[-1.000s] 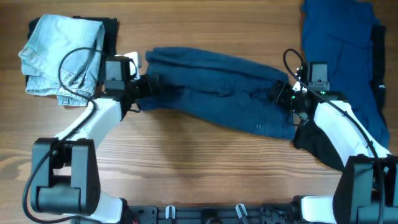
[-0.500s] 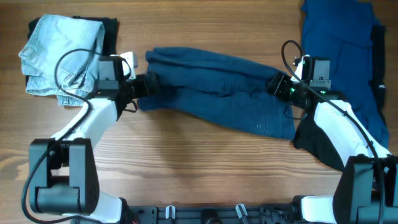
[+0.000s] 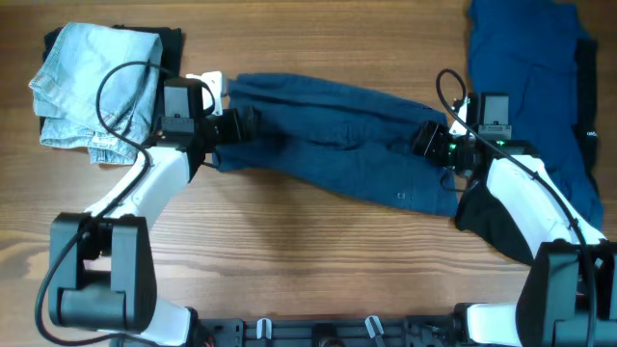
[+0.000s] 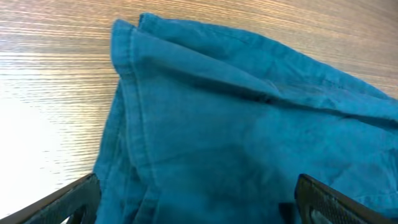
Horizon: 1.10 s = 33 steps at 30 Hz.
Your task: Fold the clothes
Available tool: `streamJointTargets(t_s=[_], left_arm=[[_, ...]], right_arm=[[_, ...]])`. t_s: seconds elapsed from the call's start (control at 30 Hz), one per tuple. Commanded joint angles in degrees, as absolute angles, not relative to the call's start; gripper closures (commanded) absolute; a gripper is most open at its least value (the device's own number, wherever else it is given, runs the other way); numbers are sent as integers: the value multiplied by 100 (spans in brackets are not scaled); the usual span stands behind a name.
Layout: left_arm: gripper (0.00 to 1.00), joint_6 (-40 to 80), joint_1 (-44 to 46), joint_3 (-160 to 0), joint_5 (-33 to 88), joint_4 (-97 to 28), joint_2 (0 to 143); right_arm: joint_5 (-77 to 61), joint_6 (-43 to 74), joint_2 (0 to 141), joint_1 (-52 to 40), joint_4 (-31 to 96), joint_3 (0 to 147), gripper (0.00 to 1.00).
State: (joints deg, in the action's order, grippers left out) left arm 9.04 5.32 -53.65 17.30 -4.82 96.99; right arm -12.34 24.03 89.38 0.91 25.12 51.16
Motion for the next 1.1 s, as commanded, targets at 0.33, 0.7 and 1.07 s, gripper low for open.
streamJointTargets(t_s=[0.33,0.7,1.07], left_arm=[[91,812,574,-5472,2209,209,10787],[96,1116,574,-5472,1273,220,11072],[96,1116,574,-5472,1275,191,11187]], right_arm=[[-825,3061,8969,62,2991,5078,34],[-180,3739,8969,121,2740,4648,15],[150,3288,9231,119,1649,4313,17]])
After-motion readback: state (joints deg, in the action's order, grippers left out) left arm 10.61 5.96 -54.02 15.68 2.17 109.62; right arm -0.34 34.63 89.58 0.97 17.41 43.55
